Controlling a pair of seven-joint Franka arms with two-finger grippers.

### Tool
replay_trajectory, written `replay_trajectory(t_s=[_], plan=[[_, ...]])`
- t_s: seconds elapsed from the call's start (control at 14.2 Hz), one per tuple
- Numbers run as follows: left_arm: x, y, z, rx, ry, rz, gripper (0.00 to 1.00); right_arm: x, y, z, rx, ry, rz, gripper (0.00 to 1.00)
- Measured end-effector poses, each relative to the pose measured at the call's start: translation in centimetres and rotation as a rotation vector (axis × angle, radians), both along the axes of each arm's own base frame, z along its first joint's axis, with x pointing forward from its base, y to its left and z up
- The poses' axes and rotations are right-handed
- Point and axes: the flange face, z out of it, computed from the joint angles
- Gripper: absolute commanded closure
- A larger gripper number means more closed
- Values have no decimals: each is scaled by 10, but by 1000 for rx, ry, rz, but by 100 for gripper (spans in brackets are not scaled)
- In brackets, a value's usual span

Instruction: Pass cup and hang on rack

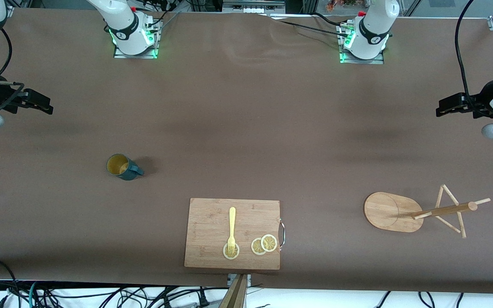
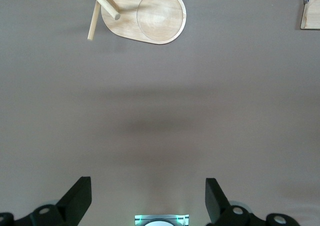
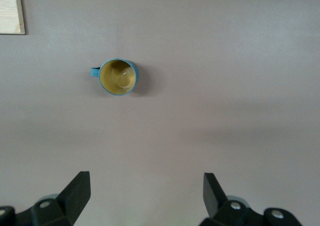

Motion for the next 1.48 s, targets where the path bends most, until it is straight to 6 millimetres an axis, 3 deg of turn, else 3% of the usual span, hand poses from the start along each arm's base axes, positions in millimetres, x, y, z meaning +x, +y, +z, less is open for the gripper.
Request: replay_trajectory(t_s=[0.21, 0.56, 0.85, 1.13, 1.27, 1.48], plan=[[0, 0, 0, 0, 0, 0, 0, 9, 5, -24, 0, 40, 8, 0], [0, 0, 0, 0, 0, 1, 0, 37, 10, -98, -4, 110, 12, 0], [0, 0, 0, 0, 0, 1, 0, 67, 11, -161, -16, 40, -58, 1], [0, 1, 0, 0, 0, 1, 0, 78, 39, -228, -30, -8, -165, 6], [0, 1, 0, 0, 0, 1, 0, 70, 51, -256, -31, -37, -208, 21], [0, 1, 0, 0, 0, 1, 0, 50, 50, -297, -23, -89, -230, 76]])
